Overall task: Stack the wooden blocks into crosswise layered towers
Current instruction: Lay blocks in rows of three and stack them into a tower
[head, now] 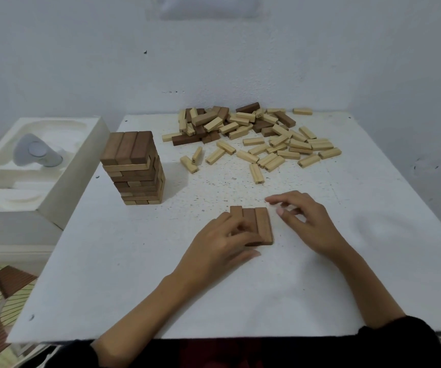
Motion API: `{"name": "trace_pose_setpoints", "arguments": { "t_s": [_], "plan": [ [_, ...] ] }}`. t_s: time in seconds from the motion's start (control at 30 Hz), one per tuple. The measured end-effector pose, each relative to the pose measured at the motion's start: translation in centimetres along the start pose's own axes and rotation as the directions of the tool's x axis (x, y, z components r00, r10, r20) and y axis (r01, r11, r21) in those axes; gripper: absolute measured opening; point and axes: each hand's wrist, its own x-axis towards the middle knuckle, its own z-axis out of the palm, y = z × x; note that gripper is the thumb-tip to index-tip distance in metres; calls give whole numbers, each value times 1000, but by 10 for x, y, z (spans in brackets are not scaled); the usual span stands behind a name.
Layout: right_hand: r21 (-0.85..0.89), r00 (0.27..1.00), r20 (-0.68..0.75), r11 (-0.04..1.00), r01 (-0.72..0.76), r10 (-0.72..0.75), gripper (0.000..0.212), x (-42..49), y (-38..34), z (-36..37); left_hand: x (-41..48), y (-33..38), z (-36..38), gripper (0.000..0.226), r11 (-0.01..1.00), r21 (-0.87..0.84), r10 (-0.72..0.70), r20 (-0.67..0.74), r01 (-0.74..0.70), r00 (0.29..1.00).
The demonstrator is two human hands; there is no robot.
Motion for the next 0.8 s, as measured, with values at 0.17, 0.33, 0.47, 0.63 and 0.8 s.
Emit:
{"name": "trace_pose_setpoints", "arguments": {
  "t_s": [0.17, 0.33, 0.47, 0.63, 0.8],
  "plan": [
    [27, 991, 129, 999, 29, -32, 32, 27, -8, 5, 0, 4, 2, 18, 990, 49, 129, 19, -130, 991],
    [30, 940, 339, 999, -42, 29, 46, 54, -13, 12, 4, -7, 4, 13, 985, 27, 166, 49, -168, 985],
    [-55, 897, 440, 998, -7, 30, 47, 62, -15, 8, 8, -15, 2, 18, 977, -16, 212, 68, -211, 975],
    [-72, 936, 338, 994, -82, 101, 44, 51, -13, 6, 10, -29, -2, 18, 966, -74, 252, 70, -247, 965],
    [0, 950, 300, 996, -89, 84, 34, 38, -4, -4, 3, -25, -9, 19, 994, -99, 53, 17, -51, 998]
  ]
}}
